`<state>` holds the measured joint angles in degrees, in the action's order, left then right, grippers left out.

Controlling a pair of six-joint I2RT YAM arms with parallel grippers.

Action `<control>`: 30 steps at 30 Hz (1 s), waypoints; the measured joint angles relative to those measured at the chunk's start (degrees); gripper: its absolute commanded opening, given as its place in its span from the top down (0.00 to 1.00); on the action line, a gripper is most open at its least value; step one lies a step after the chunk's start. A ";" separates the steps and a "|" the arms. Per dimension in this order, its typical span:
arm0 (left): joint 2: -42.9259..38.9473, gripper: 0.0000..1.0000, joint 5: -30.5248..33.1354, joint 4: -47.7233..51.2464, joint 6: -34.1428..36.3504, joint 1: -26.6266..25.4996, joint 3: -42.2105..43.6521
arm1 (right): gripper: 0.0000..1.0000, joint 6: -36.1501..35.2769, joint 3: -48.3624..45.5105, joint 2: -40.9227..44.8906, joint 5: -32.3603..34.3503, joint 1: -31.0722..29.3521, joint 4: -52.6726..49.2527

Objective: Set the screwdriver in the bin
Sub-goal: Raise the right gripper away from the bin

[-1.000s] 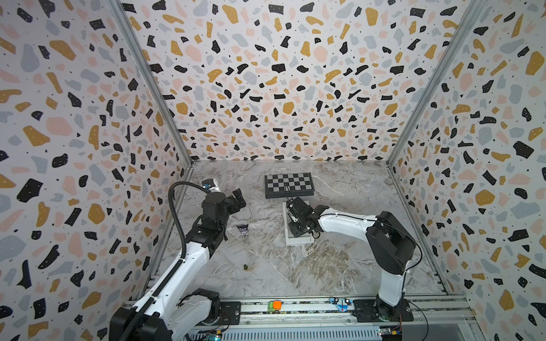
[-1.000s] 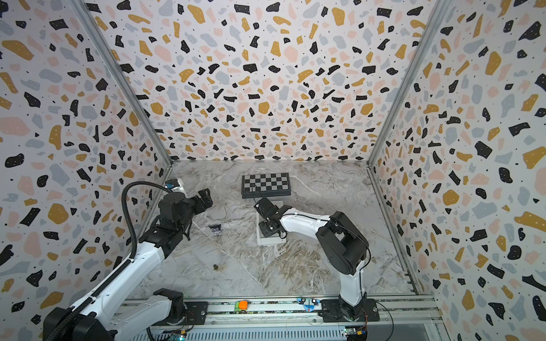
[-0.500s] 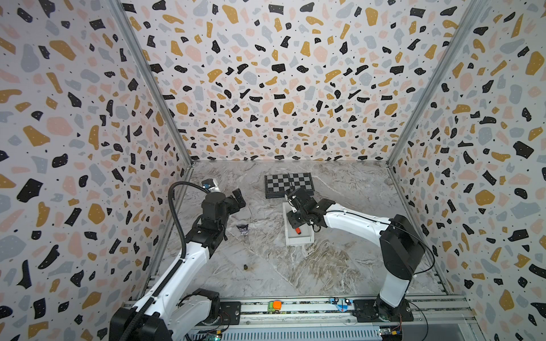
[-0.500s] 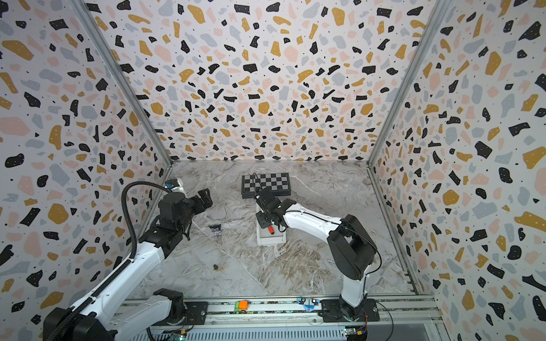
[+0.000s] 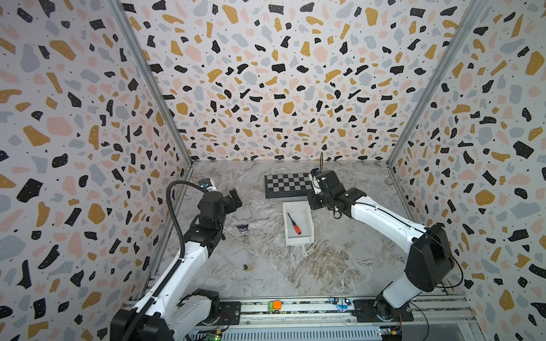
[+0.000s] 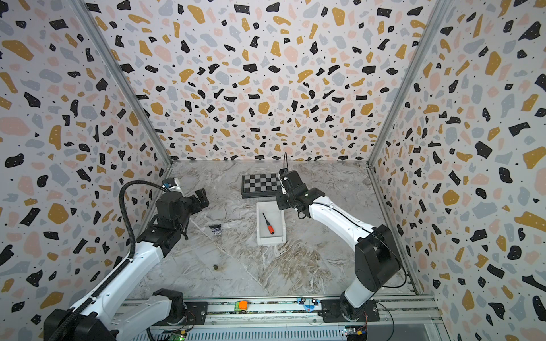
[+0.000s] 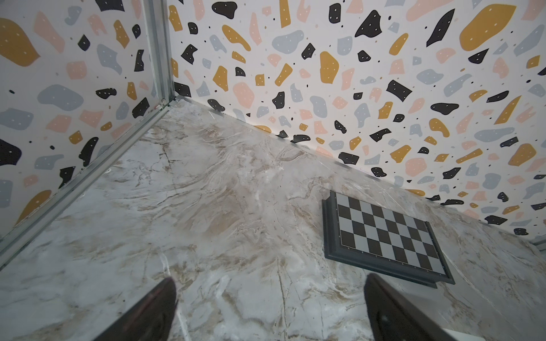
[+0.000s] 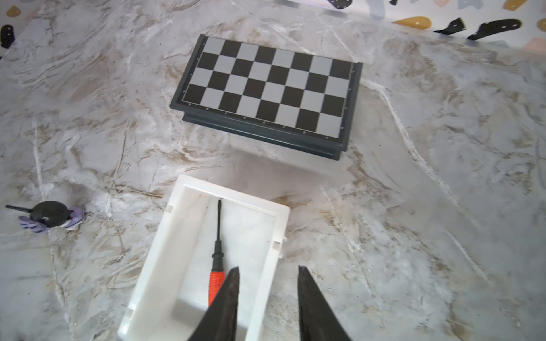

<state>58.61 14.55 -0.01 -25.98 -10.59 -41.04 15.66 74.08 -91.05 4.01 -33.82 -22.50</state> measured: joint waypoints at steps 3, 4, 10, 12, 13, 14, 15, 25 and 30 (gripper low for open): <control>0.55 0.00 -0.02 -0.07 0.59 1.18 0.00 | 0.62 -0.35 -0.70 1.44 -0.83 3.08 0.00; 0.76 0.00 -0.07 -0.13 0.72 1.44 0.00 | 0.62 -0.46 -1.03 1.97 -0.94 3.93 0.00; 2.91 0.00 -1.44 -1.81 1.33 2.73 -0.02 | 0.59 -0.87 -3.85 6.43 -1.90 9.42 0.11; 3.52 0.00 -2.01 -1.92 1.70 2.93 -0.17 | 0.58 -1.16 -4.92 7.82 -2.51 11.08 0.13; 3.76 0.00 -2.05 -2.05 1.95 2.97 -0.24 | 0.56 -1.27 -5.35 8.33 -2.80 11.87 0.15; 3.96 0.00 -2.14 -2.29 2.32 3.08 -0.26 | 0.55 -1.44 -5.79 8.76 -2.95 12.66 0.15; 4.07 0.00 -2.19 -2.43 2.64 3.13 -0.26 | 0.55 -1.62 -6.12 9.05 -3.17 13.29 0.15; 2.10 0.00 -2.73 -4.07 6.23 3.54 -0.20 | 0.34 -2.51 -8.76 10.47 -4.90 17.86 0.81; -2.27 0.00 -1.51 -7.50 8.70 3.82 1.60 | 0.19 -2.93 -9.88 11.52 -6.05 19.39 1.40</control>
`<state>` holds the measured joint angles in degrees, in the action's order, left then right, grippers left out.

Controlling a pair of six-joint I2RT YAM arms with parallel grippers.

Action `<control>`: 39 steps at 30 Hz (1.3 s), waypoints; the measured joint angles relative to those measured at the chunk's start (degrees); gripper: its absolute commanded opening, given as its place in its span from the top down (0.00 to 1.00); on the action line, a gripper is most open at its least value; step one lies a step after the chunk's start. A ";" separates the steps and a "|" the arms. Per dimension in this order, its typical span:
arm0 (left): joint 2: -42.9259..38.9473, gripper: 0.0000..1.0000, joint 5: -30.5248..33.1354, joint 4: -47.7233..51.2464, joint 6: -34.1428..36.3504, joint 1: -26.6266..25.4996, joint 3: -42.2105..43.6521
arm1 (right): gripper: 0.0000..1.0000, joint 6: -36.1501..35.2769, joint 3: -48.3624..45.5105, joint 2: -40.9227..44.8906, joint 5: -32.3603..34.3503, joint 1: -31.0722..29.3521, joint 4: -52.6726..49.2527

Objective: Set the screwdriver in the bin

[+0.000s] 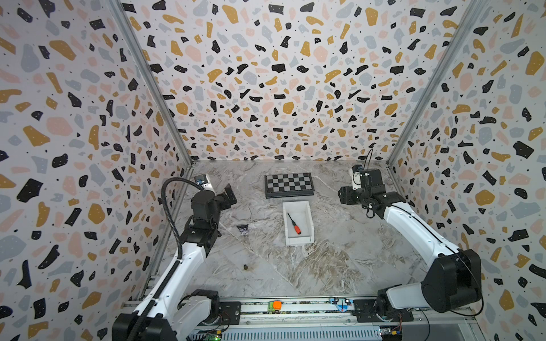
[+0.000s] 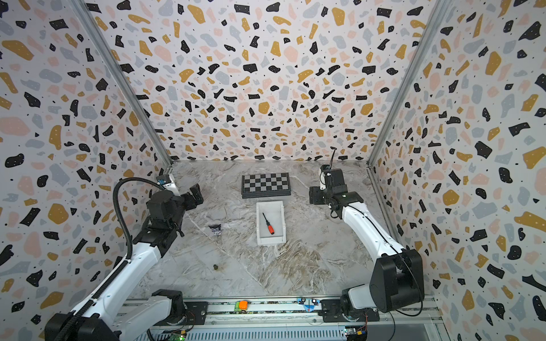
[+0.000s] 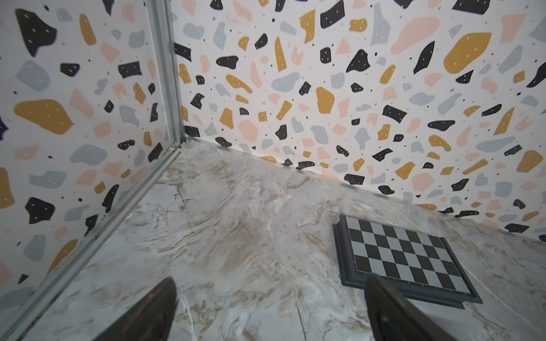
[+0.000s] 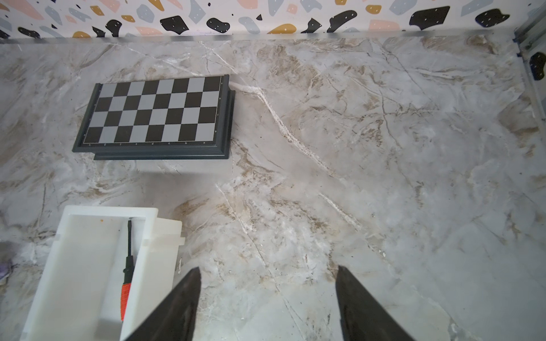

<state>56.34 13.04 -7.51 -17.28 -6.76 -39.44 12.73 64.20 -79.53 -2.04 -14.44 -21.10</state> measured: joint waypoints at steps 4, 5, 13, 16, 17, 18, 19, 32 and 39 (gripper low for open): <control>-3.87 0.00 3.28 -3.43 1.73 0.00 3.76 | 0.01 -0.28 -1.86 2.40 -0.37 1.33 1.18; -4.94 0.00 4.68 -4.44 2.08 0.02 5.01 | 0.01 -0.42 -2.69 3.30 -0.42 1.77 1.70; -9.09 0.00 11.15 -8.55 6.45 0.33 8.96 | 0.01 -0.35 -7.82 7.13 -0.70 3.96 5.51; -8.81 0.00 11.50 -12.28 8.11 0.35 11.41 | 0.01 -0.33 -9.03 7.65 -0.55 4.22 7.52; -8.59 0.00 11.45 -14.03 8.85 0.35 12.74 | 0.01 -0.33 -9.51 7.93 -0.48 4.33 8.39; -8.31 0.00 11.39 -15.61 9.49 0.35 14.03 | 0.01 -0.35 -10.10 8.15 -0.39 4.46 9.44; -7.89 0.00 11.26 -17.79 10.43 0.35 15.87 | 0.01 -0.39 -10.91 8.46 -0.35 4.61 10.75; 3.28 0.00 12.33 -39.47 13.64 0.35 29.94 | 0.01 -5.86 -36.04 10.86 6.23 9.20 37.97; 12.20 0.00 11.72 -47.87 13.64 0.35 30.75 | 0.01 -8.39 -47.32 11.13 10.67 9.33 55.08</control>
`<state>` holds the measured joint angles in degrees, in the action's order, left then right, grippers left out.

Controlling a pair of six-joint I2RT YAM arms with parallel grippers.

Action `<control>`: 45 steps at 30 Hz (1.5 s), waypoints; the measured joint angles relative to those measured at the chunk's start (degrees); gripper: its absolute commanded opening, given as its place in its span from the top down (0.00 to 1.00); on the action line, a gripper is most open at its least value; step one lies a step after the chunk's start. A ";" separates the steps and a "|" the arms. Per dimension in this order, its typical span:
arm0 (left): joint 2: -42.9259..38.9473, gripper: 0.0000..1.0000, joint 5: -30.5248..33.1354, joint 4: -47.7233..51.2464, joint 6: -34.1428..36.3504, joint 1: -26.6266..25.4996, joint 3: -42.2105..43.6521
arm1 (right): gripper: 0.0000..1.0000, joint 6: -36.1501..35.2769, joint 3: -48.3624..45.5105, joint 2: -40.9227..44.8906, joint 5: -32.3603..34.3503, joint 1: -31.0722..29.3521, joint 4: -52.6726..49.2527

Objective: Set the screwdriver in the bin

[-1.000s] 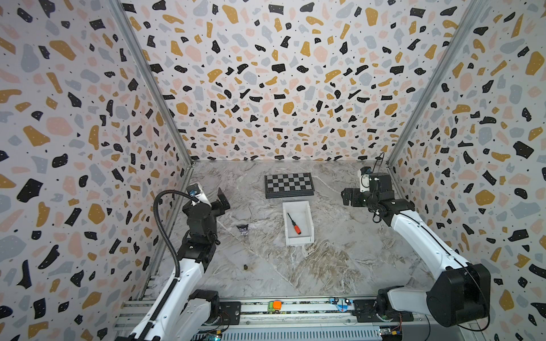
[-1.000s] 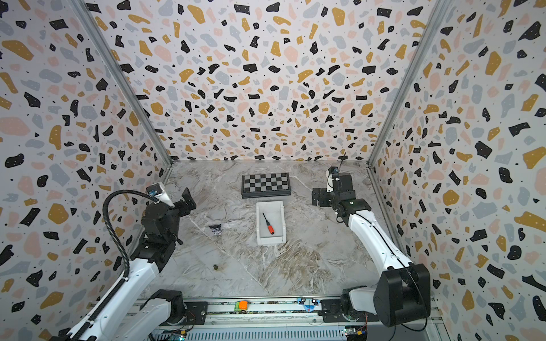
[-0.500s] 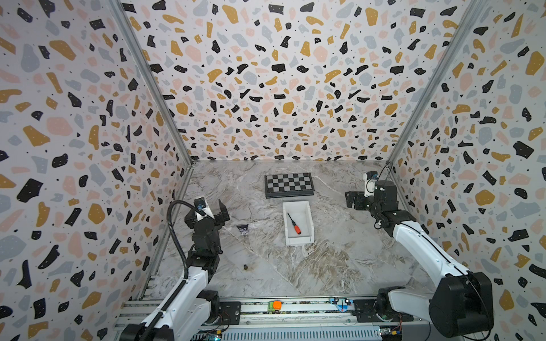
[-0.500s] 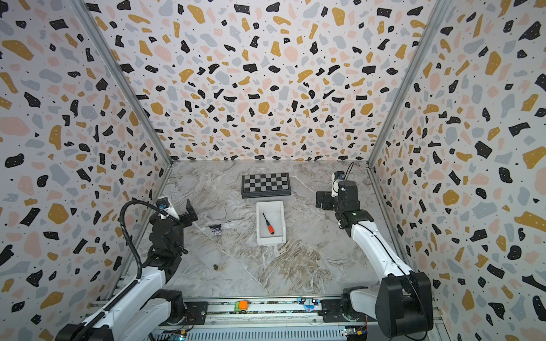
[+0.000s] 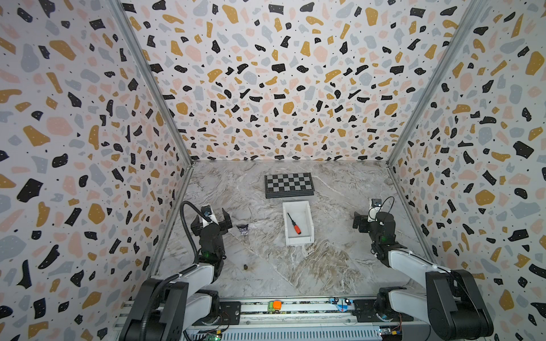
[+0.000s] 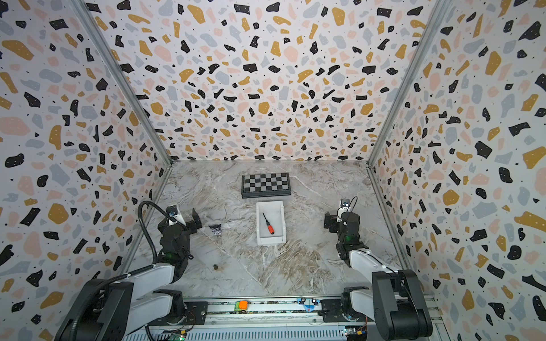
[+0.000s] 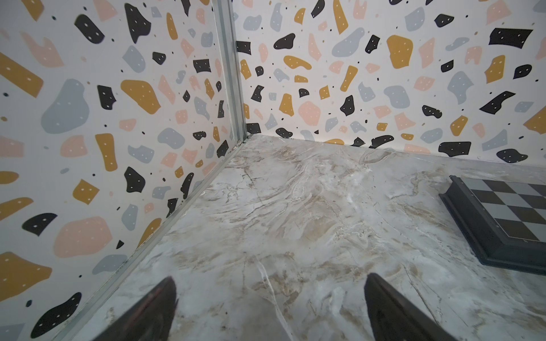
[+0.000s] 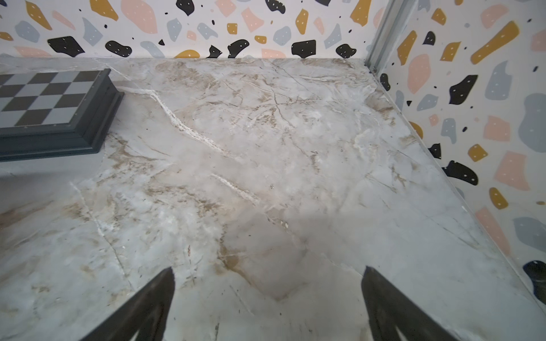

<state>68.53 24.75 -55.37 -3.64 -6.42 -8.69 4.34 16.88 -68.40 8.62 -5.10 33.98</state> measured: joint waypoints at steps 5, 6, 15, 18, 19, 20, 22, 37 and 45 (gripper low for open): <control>7.56 0.00 -1.46 -4.92 0.07 0.00 -0.09 | 0.01 -0.79 -3.04 -0.37 0.28 0.39 9.73; 9.20 0.00 -1.75 -5.86 0.07 0.00 -0.11 | 0.01 -0.83 -3.10 -0.94 0.24 0.52 11.43; 11.37 0.00 -2.91 -9.49 0.46 0.00 -0.09 | 0.01 -0.96 -2.64 -9.31 -1.14 1.03 19.78; 11.47 0.00 -4.00 -9.46 1.07 0.00 -0.11 | 0.01 -1.44 -2.21 -13.31 -1.42 1.03 23.78; 11.50 0.00 -4.35 -9.44 1.20 0.00 -0.11 | 0.01 -1.68 -2.21 -14.73 -1.57 1.03 24.94; 11.54 0.00 -4.61 -9.46 1.33 0.00 -0.11 | 0.01 -1.86 -2.36 -15.43 -1.75 1.03 25.31; 11.54 0.00 -5.05 -9.44 1.49 0.00 -0.11 | 0.01 -2.14 -4.28 -16.76 -1.77 1.03 30.58; 11.54 0.00 -8.41 -9.49 2.58 0.37 -0.09 | 0.01 -2.78 -5.55 -17.79 -1.73 0.85 35.19; 11.54 0.00 -8.41 -9.49 2.58 0.37 -0.11 | 0.01 -3.13 -5.55 -17.79 -1.68 0.70 35.54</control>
